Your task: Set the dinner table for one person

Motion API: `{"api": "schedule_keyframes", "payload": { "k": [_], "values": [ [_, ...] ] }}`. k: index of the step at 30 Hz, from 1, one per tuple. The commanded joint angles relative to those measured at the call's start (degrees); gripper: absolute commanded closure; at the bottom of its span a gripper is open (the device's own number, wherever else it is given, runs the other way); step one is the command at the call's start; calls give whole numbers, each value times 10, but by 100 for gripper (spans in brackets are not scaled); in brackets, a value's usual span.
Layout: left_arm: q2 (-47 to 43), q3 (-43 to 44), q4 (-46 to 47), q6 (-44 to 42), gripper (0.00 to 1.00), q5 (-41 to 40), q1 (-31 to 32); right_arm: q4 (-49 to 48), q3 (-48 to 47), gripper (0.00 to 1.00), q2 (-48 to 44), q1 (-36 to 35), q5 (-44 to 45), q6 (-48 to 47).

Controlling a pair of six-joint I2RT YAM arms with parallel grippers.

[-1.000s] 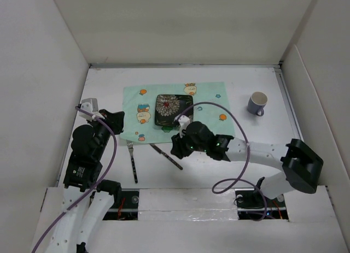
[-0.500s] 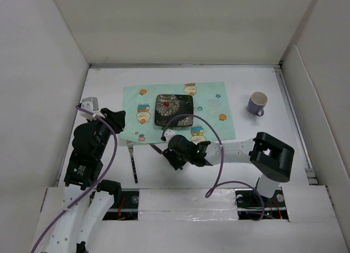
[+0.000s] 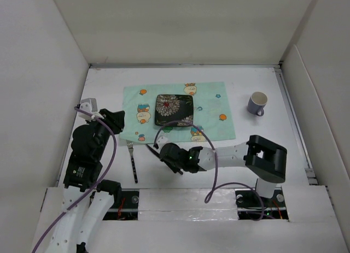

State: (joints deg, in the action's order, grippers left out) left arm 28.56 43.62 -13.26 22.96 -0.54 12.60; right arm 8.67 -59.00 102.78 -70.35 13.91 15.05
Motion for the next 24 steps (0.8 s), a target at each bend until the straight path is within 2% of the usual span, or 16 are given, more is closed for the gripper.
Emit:
{"api": "schedule_keyframes", "payload": {
  "k": [1, 7, 9, 12, 14, 17, 18, 21, 24],
  "values": [
    [-10, -2, 14, -5, 76, -3, -4, 98, 22, 100, -30, -44, -16, 12],
    [-23, -1, 14, -1, 76, -18, -4, 91, 21, 100, -180, -48, -14, 22],
    [-30, -2, 17, 1, 74, -28, -4, 82, 10, 100, -215, -21, 0, 17],
    [-33, -3, 11, 1, 73, -32, -4, 58, -8, 100, -229, 72, 8, 24],
    [-36, -4, 13, 2, 73, -27, -4, 22, -11, 100, -229, 143, 36, 35],
    [-30, -3, 16, 0, 72, -27, -4, 20, -40, 100, -192, 222, 52, 73],
    [-27, -2, 12, 0, 72, -23, -4, 18, -49, 100, -177, 269, 52, 79],
    [-28, -3, 15, -1, 71, -17, -4, 25, -93, 100, -103, 343, 32, 92],
    [-28, -1, 10, -1, 71, -20, -4, 18, -114, 100, -51, 382, 16, 102]
  ]
}}
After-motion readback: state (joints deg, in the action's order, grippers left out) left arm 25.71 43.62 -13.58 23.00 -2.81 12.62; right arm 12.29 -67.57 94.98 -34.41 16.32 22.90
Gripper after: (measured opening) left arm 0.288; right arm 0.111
